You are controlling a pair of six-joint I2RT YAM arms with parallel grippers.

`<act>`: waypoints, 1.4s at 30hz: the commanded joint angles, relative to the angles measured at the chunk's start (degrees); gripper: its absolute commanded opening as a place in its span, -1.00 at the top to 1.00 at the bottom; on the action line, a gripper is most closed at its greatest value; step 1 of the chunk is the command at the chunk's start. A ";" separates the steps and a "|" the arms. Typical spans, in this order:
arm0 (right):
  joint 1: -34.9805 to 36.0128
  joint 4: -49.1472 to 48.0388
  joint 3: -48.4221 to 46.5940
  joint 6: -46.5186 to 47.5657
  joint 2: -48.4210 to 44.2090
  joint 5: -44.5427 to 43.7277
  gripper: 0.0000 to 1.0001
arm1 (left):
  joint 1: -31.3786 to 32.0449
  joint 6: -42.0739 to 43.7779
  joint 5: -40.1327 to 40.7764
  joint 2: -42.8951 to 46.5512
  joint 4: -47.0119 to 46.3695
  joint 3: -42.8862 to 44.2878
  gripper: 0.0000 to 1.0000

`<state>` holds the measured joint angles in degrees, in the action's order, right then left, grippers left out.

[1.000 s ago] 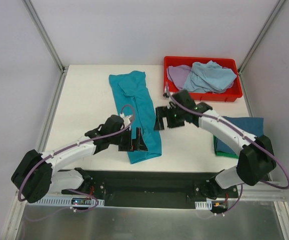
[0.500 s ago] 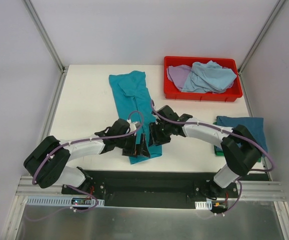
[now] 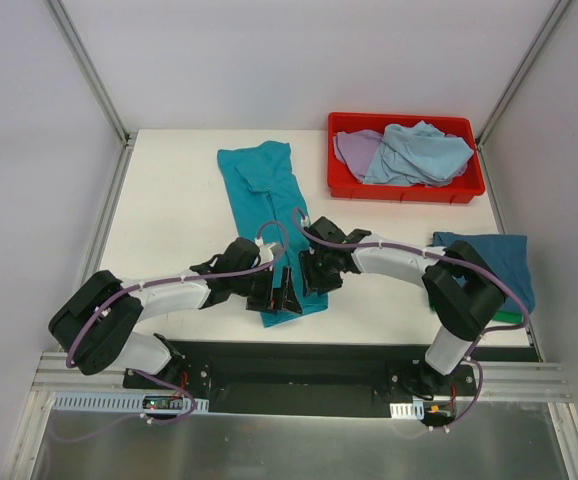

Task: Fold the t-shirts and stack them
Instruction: Rotate the tshirt 100 degrees

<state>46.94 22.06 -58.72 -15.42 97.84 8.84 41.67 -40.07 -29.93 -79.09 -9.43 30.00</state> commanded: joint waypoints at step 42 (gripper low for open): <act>5.62 11.69 0.62 1.80 -5.56 -25.10 0.99 | 0.43 0.87 4.80 0.87 6.35 -2.84 -0.98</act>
<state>53.04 31.18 -58.87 -14.50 94.83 -13.93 41.69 -40.86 -27.86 -78.41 -8.93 29.45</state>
